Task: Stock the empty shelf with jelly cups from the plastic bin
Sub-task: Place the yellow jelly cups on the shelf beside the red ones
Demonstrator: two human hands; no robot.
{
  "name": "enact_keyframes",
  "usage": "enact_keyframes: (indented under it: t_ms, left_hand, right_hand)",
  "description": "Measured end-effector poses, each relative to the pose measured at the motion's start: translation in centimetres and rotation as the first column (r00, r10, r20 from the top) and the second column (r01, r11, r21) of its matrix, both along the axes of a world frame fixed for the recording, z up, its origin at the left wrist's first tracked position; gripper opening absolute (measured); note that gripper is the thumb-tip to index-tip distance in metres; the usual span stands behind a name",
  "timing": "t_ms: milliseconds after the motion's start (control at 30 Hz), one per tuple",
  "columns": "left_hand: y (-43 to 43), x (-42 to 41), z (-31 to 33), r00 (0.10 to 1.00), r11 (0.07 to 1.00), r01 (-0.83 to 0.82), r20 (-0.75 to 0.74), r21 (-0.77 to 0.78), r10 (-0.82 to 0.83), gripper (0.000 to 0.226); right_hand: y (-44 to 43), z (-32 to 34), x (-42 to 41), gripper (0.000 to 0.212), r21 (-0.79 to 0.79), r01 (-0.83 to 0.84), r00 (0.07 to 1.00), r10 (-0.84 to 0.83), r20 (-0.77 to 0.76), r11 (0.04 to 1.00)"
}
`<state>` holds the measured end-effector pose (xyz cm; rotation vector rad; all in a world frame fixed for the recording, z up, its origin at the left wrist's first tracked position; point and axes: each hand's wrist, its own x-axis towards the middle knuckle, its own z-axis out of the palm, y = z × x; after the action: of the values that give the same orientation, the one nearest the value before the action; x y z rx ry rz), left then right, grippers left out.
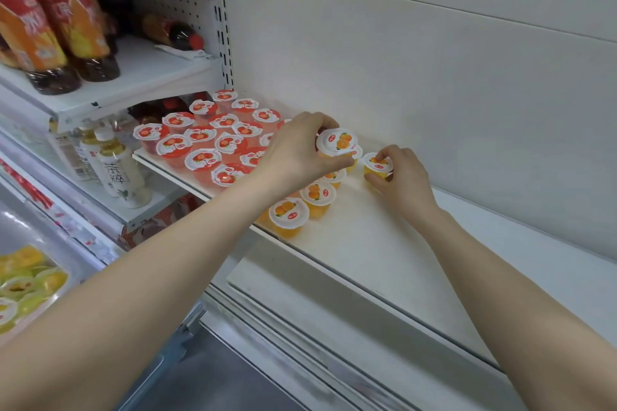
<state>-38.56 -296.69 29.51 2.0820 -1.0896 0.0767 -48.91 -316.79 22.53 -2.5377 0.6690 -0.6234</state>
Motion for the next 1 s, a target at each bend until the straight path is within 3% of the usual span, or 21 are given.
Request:
enact_keyframes:
  t_ms: [100,267,400,500,867,1000]
  left_hand:
    - [-1.1,-0.7,-0.1,0.999,0.999,0.046,0.023,0.026,-0.046,0.055]
    - [-3.3,-1.5,-0.7,0.982,0.973,0.154,0.084,0.170,-0.170,0.053]
    - [-5.2,-2.2,-1.8,0.915,0.920,0.111,0.323,0.375,-0.242,0.051]
    - [-6.1,-2.3,-3.0,0.869,0.883,0.043,0.419,0.468,-0.264,0.049]
    - [-6.6,-2.3,-3.2,0.879,0.856,0.006,0.405,0.517,-0.251,0.052]
    - [-6.0,-2.0,-3.1,0.882,0.869,0.020,0.401,0.494,-0.249,0.063]
  right_hand:
    - [-0.6,0.1,-0.2,0.034,-0.044,-0.056,0.998,0.056,-0.012,0.997]
    - [-2.6,0.9,-1.2,0.049,-0.219,-0.186,0.972,0.147,-0.181,0.958]
    - [-3.4,2.0,-2.3,0.061,-0.331,-0.205,0.967,0.138,-0.215,0.921]
    - [-3.7,2.4,-3.1,0.061,-0.406,-0.178,0.973,0.097,-0.211,0.896]
    - [-3.7,2.9,-3.7,0.054,-0.470,-0.174,0.980,0.105,-0.169,0.866]
    - [-2.9,3.7,-3.7,0.053,-0.508,-0.174,0.981,0.102,-0.168,0.844]
